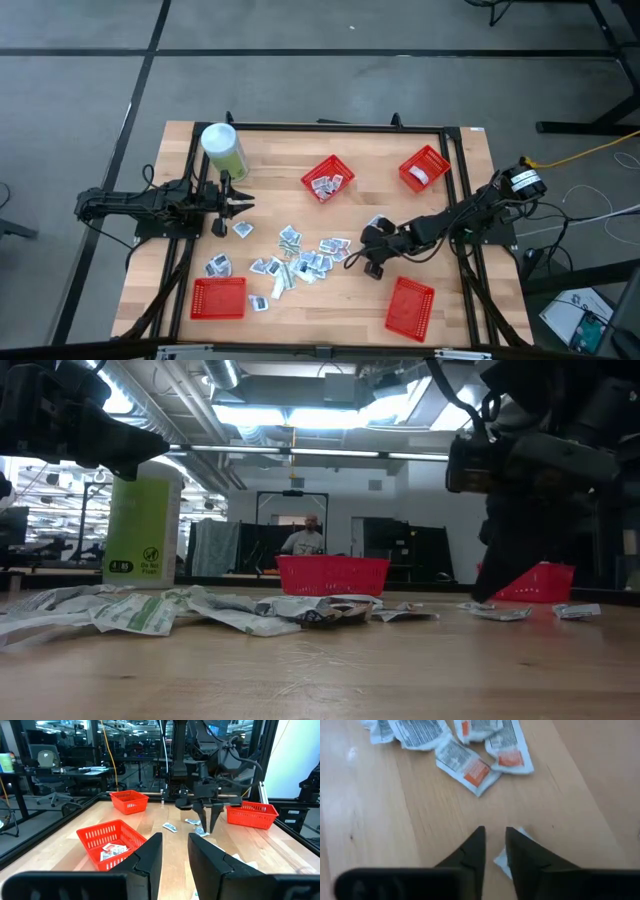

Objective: Pick & Place First Aid Supplies
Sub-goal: Put the orange ointment pack into the red container

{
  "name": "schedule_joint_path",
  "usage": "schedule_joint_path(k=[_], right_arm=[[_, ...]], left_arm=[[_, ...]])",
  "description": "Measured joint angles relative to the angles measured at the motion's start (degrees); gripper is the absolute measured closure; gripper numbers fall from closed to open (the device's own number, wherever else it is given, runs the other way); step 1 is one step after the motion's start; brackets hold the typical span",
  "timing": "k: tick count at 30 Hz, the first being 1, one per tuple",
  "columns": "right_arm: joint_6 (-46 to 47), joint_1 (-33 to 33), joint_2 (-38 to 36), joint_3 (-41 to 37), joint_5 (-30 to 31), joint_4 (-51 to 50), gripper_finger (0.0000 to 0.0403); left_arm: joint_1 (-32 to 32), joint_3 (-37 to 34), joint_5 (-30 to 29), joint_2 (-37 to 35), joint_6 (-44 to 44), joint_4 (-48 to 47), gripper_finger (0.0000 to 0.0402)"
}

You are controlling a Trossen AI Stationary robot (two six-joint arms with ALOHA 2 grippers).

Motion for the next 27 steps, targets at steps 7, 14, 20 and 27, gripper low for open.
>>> schedule_joint_path(k=[7,14,20,27], right_arm=[[-1.2,0.7,0.5,0.0,0.4,-3.8,0.0274],[-4.3,1.4,4.0,0.3,2.4,-1.3,0.0272],[-5.6,1.4,6.4,0.3,3.7,-1.0,0.0281],[-5.3,1.4,7.1,0.2,3.9,-1.2,0.0355]], left_arm=[[0.0,0.0,0.0,0.0,0.0,0.0,0.0313],[0.0,0.0,0.0,0.0,0.0,0.0,0.0313],[0.0,0.0,0.0,0.0,0.0,0.0,0.0313],[0.0,0.0,0.0,0.0,0.0,0.0,0.0313]])
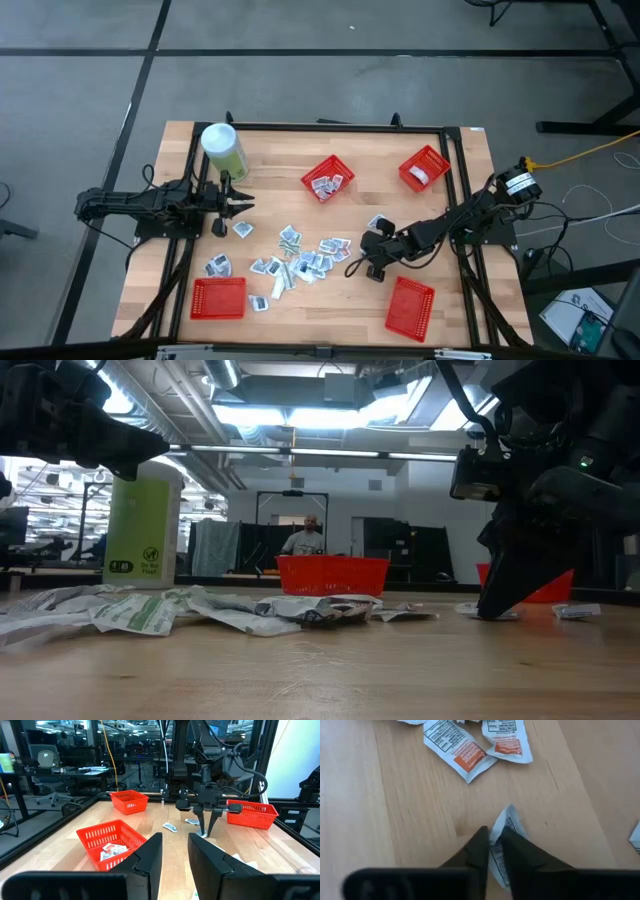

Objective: Pick & Place First Aid Supplies
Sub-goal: Put the orange ointment pack into the red container

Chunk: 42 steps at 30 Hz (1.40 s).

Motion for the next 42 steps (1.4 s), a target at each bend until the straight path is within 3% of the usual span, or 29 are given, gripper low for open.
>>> schedule_joint_path(k=[4,22,34,42], right_arm=[[-0.2,-0.1,-0.1,0.0,-0.1,0.5,0.0395],[-10.8,-8.3,-3.8,-0.3,-0.8,7.8,0.0395],[-18.4,-16.1,-3.8,-0.3,-9.9,22.6,0.0393],[-23.4,-21.6,-3.9,1.8,-11.0,28.7,0.0392]], left_arm=[[0.0,0.0,0.0,0.0,0.0,0.0,0.0313],[0.0,0.0,0.0,0.0,0.0,0.0,0.0313],[0.0,0.0,0.0,0.0,0.0,0.0,0.0313],[0.0,0.0,0.0,0.0,0.0,0.0,0.0313]])
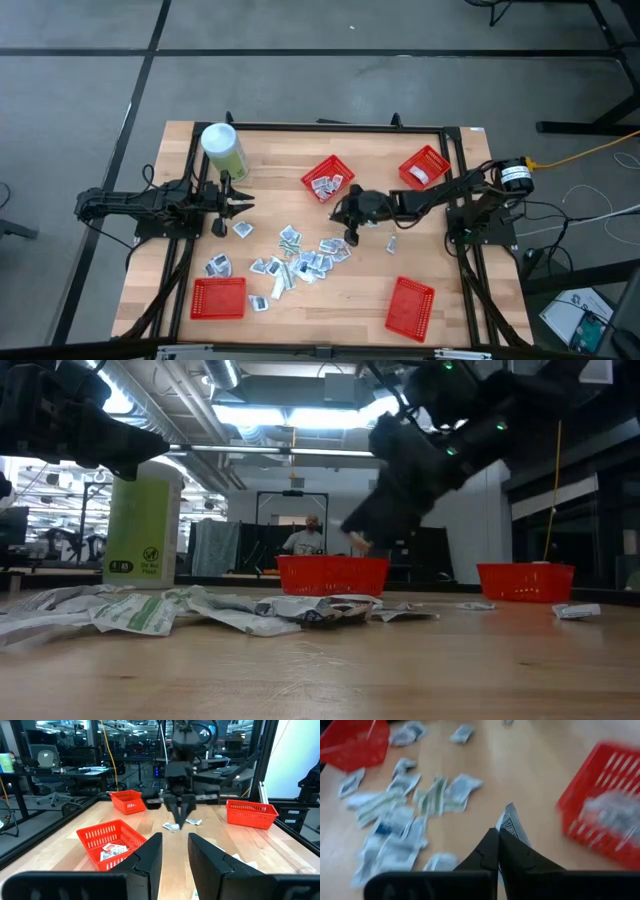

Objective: Pick & Place First Aid Supplies
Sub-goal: Put the orange ointment pack into the red container

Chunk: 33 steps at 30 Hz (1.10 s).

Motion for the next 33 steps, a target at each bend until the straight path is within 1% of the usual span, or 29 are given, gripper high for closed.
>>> schedule_joint_path(k=[8,13,19,23,25,28,33], right_arm=[[-8.7,-4.7,0.0,5.5,0.0,0.1,0.0391],[-12.4,-7.7,-0.1,6.8,0.0,0.2,0.0391],[-12.5,-10.9,-0.1,6.8,0.2,-1.1,0.0391],[-11.2,-12.1,-0.1,6.8,2.8,-1.0,0.0391],[-11.2,-12.7,-0.1,6.8,3.0,-1.1,0.0388],[-10.7,-12.8,-0.1,6.8,3.1,-1.1,0.0369],[-10.2,-12.8,-0.1,6.8,3.1,-1.3,0.0308]], left_arm=[[0.0,0.0,0.0,0.0,0.0,0.0,0.0313],[0.0,0.0,0.0,0.0,0.0,0.0,0.0313],[0.0,0.0,0.0,0.0,0.0,0.0,0.0313],[0.0,0.0,0.0,0.0,0.0,0.0,0.0313],[0.0,0.0,0.0,0.0,0.0,0.0,0.0313],[0.0,0.0,0.0,0.0,0.0,0.0,0.0313],[0.0,0.0,0.0,0.0,0.0,0.0,0.0313]])
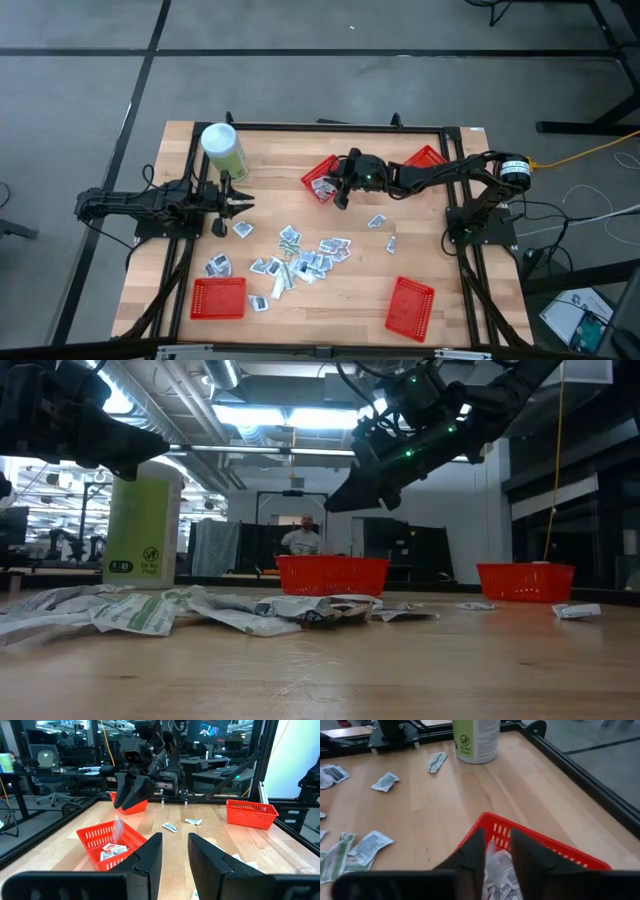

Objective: Pick & Place First Aid Supplies
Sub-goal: Put the orange ointment pack into the red container

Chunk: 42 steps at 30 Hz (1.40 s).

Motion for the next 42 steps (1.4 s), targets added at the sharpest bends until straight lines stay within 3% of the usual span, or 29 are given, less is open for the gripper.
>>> schedule_joint_path(k=[6,11,26,36,42], right_arm=[[2.3,0.0,0.0,0.0,0.0,-2.5,0.024],[4.5,0.3,0.0,0.0,-0.2,-4.9,0.0217],[5.9,9.3,-8.2,0.0,0.0,-17.6,0.0237],[16.8,16.1,-10.8,0.0,0.1,-35.6,0.0238],[21.1,20.1,-10.8,0.0,7.1,-45.4,0.0238]], left_arm=[[0.0,0.0,0.0,0.0,0.0,0.0,0.0313],[0.0,0.0,0.0,0.0,0.0,0.0,0.0313],[0.0,0.0,0.0,0.0,0.0,0.0,0.0313],[0.0,0.0,0.0,0.0,0.0,0.0,0.0313],[0.0,0.0,0.0,0.0,0.0,0.0,0.0313]])
